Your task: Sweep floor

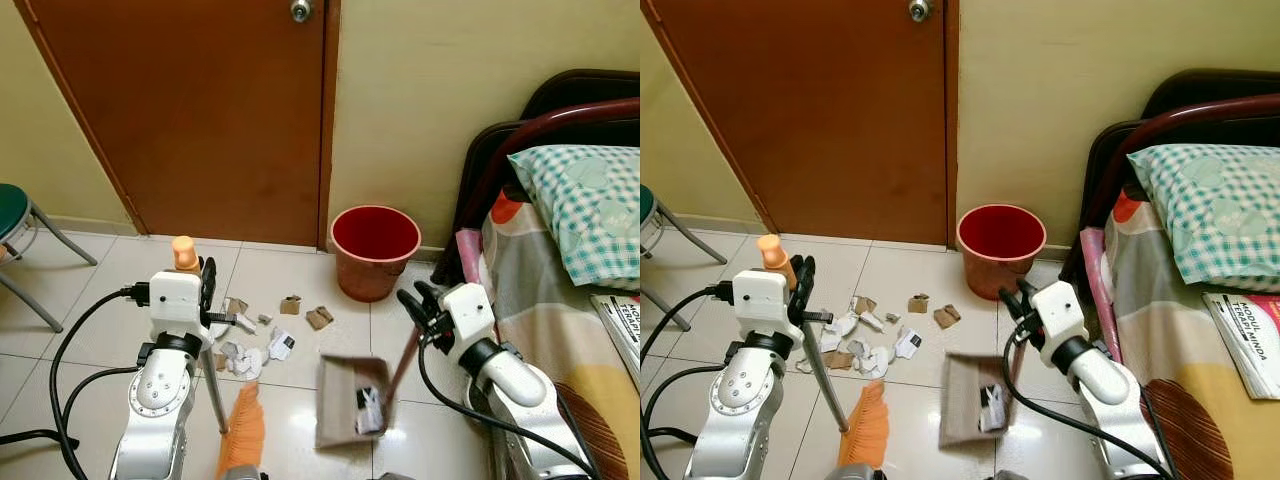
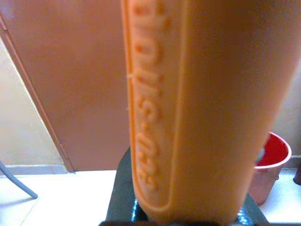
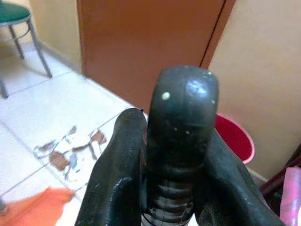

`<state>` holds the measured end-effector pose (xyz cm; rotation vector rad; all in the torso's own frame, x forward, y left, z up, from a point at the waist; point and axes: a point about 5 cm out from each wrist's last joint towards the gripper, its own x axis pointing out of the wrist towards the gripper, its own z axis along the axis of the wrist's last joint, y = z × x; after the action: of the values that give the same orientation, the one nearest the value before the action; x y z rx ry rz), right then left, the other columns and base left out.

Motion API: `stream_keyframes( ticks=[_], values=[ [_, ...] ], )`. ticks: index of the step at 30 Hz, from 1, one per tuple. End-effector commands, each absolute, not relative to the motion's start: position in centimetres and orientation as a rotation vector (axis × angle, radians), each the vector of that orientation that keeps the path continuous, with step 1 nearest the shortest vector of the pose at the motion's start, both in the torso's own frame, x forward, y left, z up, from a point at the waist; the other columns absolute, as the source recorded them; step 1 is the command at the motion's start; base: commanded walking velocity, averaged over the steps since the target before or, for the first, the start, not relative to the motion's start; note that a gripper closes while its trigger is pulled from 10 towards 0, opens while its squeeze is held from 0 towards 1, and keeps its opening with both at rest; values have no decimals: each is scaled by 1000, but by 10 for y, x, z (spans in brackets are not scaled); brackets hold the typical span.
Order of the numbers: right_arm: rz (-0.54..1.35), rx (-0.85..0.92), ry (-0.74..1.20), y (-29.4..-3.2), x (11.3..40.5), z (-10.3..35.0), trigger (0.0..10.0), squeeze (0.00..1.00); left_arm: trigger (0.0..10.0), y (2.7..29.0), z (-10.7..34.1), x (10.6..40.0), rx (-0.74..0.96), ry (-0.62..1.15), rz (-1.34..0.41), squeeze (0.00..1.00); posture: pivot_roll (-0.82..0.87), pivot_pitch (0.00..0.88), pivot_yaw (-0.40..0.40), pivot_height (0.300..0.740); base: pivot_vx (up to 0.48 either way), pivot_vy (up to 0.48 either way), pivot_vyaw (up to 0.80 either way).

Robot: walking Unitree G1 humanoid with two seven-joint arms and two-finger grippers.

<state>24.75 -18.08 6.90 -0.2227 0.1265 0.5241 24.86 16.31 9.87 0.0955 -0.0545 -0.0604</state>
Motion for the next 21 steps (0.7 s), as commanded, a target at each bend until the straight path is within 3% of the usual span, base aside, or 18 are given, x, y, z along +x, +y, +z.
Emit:
stream_keyframes(
  ticks=[1, 13, 20, 21],
  values=[
    [565, -234, 105, -178, 248, 76, 10000, 0, 10000, 159, 95, 247, 35, -26, -65, 0, -11, 18, -17, 740, 0, 0, 0],
    [341, 36, 44, -181, 274, 98, 10000, 0, 10000, 166, 106, 253, 37, -62, -49, 0, -1, 23, -19, 740, 0, 0, 0],
    [326, 60, 55, -178, 272, 96, 10000, 0, 10000, 164, 103, 250, 31, -52, -48, 0, 1, 24, -27, 740, 0, 0, 0],
    [325, 69, 56, -178, 271, 95, 3098, 0, 10000, 163, 101, 249, 30, -47, -49, 0, 1, 24, -27, 740, 0, 0, 0]
  ],
)
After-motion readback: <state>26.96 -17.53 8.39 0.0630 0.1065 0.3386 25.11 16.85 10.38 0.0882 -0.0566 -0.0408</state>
